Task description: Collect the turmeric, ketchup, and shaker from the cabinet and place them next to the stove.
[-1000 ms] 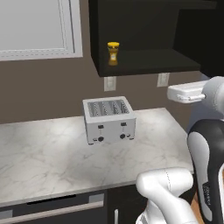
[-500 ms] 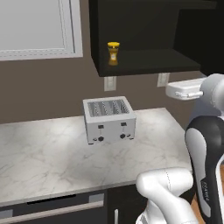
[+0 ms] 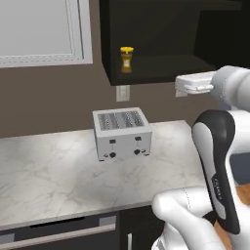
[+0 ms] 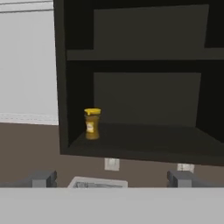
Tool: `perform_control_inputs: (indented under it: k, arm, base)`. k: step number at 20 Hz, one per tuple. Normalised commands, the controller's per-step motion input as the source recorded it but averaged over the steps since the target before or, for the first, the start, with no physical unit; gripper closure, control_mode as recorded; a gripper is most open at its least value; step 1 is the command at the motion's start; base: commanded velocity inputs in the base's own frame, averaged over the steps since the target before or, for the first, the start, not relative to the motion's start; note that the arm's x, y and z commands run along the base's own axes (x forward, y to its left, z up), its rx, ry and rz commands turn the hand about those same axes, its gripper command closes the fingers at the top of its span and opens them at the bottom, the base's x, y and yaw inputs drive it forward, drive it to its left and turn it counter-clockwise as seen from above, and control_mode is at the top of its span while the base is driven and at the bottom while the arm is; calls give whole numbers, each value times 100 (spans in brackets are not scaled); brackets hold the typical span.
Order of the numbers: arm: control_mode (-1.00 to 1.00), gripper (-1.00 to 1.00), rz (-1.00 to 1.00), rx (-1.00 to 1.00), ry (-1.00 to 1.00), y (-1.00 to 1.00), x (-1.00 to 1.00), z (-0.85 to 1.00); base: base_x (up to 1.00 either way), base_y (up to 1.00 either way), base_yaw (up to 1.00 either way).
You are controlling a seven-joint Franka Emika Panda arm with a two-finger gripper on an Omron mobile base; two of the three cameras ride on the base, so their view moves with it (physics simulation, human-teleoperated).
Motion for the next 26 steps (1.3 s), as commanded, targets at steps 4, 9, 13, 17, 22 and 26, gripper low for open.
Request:
perform_control_inputs:
  k: [4,9,13,17,22,26]
  arm:
    - [-100,-100,6,0,-6,21,58,29]
    - [-100,-100,11,0,1,16,68,0]
    - [-100,-100,4,-2,10,0,75,-9]
    - [-100,-100,12,0,6,-26,66,0]
    - [-100,-100,14,0,2,-11,52,0]
    - [-100,-100,13,0,4,0,46,0]
  base:
    - [0,0,0]
    - [0,0,0]
    - [0,0,0]
    - [0,0,0]
    - [0,0,0]
    - [0,0,0]
